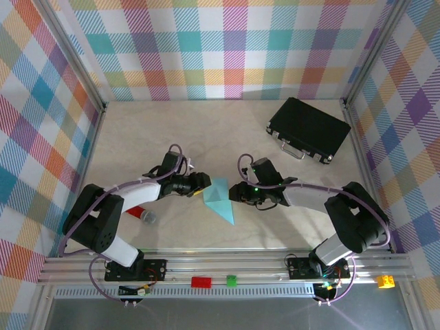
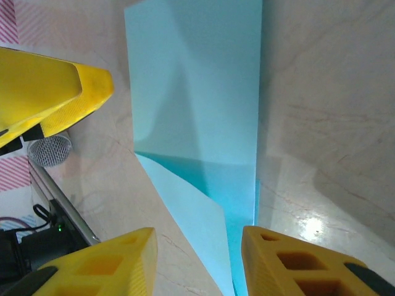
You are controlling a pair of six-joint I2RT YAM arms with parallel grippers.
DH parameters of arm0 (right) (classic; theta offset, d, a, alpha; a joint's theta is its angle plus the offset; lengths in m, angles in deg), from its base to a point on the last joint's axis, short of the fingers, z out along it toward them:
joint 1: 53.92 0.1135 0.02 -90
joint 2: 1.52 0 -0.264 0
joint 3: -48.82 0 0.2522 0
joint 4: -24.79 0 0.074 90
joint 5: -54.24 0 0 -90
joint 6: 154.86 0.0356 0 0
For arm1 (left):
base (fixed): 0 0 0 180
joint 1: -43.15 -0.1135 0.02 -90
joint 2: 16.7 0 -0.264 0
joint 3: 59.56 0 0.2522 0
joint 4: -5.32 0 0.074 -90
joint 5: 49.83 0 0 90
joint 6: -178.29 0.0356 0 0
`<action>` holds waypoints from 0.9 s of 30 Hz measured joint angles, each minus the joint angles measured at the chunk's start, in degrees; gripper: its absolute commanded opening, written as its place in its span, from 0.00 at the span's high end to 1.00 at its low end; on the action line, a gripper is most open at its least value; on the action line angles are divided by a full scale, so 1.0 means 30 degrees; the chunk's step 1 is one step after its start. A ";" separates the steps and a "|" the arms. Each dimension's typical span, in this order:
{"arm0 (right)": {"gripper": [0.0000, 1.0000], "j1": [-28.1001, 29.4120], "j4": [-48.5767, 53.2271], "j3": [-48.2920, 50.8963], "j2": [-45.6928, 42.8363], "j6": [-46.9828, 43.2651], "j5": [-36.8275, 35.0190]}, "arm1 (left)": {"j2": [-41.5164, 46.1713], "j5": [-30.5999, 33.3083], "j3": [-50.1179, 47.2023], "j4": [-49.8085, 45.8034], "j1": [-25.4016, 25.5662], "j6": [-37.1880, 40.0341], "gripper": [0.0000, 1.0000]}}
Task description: Fold a paper plane with a square sheet of paper (pick it up from the middle)
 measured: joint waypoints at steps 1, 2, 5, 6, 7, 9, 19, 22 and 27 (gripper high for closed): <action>0.62 0.0015 -0.0095 0.0000 0.0189 -0.0058 0.0146 | 0.0044 0.0000 -0.0124 0.0022 -0.0015 0.0000 0.47; 0.62 0.0058 -0.0182 0.0000 0.0357 -0.0102 0.0262 | 0.0073 0.0007 -0.0211 0.0095 -0.0029 0.0007 0.46; 0.63 0.0124 -0.0328 0.0022 0.0758 -0.0168 0.0386 | 0.0117 -0.0066 -0.0437 0.0452 -0.0168 -0.0015 0.44; 0.64 0.0124 -0.0328 0.0022 0.0823 -0.0168 0.0372 | 0.0117 -0.0138 -0.0474 0.0503 -0.0248 -0.0022 0.44; 0.64 0.0117 -0.0299 0.0022 0.0874 -0.0168 0.0357 | 0.0117 -0.0284 -0.0517 0.0539 -0.0379 -0.0022 0.44; 0.65 0.0117 -0.0284 0.0022 0.0903 -0.0168 0.0262 | 0.0073 -0.0561 -0.0539 0.0590 -0.0612 -0.0109 0.43; 0.65 0.0117 -0.0306 0.0022 0.0925 -0.0168 -0.0423 | -0.0765 -0.1472 -0.0619 0.1086 -0.0750 -0.0226 0.42; 0.64 0.0117 -0.0306 0.0022 0.0925 -0.0168 -0.0503 | -0.0896 -0.1508 -0.0663 0.0962 -0.0750 -0.0211 0.42; 0.64 0.0117 -0.0576 0.0168 0.0925 -0.0160 -0.0568 | -0.0903 -0.1632 -0.0838 0.1020 -0.0750 -0.0211 0.47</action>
